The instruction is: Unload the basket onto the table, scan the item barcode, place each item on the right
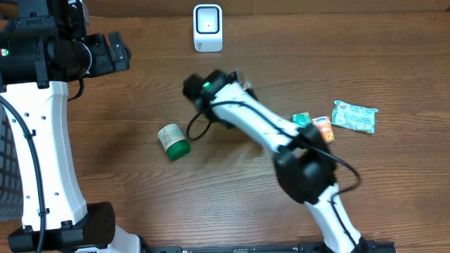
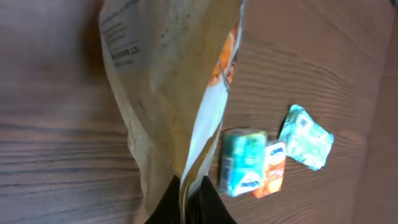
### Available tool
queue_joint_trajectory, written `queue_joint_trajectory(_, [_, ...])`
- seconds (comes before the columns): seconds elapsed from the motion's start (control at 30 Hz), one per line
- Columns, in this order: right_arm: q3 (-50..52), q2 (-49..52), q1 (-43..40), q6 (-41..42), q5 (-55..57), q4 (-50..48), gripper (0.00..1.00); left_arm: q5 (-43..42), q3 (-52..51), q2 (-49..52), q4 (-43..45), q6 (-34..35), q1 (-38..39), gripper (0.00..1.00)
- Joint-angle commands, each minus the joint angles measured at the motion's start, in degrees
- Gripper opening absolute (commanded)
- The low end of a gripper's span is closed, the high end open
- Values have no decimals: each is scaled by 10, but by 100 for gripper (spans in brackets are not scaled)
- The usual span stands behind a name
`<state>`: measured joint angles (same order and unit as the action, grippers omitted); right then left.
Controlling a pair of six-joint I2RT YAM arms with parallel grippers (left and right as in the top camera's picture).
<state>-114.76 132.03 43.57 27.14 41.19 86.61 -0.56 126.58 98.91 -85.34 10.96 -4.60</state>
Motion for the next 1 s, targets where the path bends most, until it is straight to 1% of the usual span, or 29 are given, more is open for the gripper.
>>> queue_joint_trajectory(0.0, [-3, 45, 47, 16, 21, 7, 17, 6, 5, 2, 1, 7, 2, 100])
queue_joint_trajectory(0.07, [-6, 45, 68, 11, -7, -1, 33, 6, 5, 2, 1, 6, 1, 100])
queue_joint_trajectory(0.13, [-20, 44, 94, 12, -31, -7, 77, 6, 5, 2, 1, 6, 1, 100])
queue_joint_trajectory(0.17, [-29, 44, 103, 12, -35, -8, 86, 6, 5, 2, 1, 6, 1, 100])
queue_joint_trajectory(0.23, [-53, 44, 112, 12, -43, -6, 93, 6, 5, 2, 1, 6, 1, 99])
queue_joint_trajectory(0.33, [-102, 43, 104, 9, -67, 7, 95, 6, 5, 2, 1, 6, 1, 100])
queue_joint_trajectory(0.53, [-205, 43, 21, -56, -186, 25, 94, 6, 5, 2, 1, 6, 1, 100])
queue_joint_trajectory(0.6, [-220, 43, -21, -99, -247, 27, 93, 6, 5, 2, 1, 6, 1, 99])
queue_joint_trajectory(0.77, [-221, 43, -135, -228, -393, 33, 93, 6, 5, 2, 1, 6, 1, 100])
queue_joint_trajectory(0.87, [-221, 43, -204, -309, -485, 38, 93, 6, 5, 2, 1, 6, 1, 100])
queue_joint_trajectory(0.93, [-217, 44, -248, -382, -560, 39, 93, 6, 5, 2, 1, 6, 1, 100])
queue_joint_trajectory(0.97, [-213, 44, -261, -402, -582, 38, 93, 6, 5, 2, 1, 6, 1, 100])
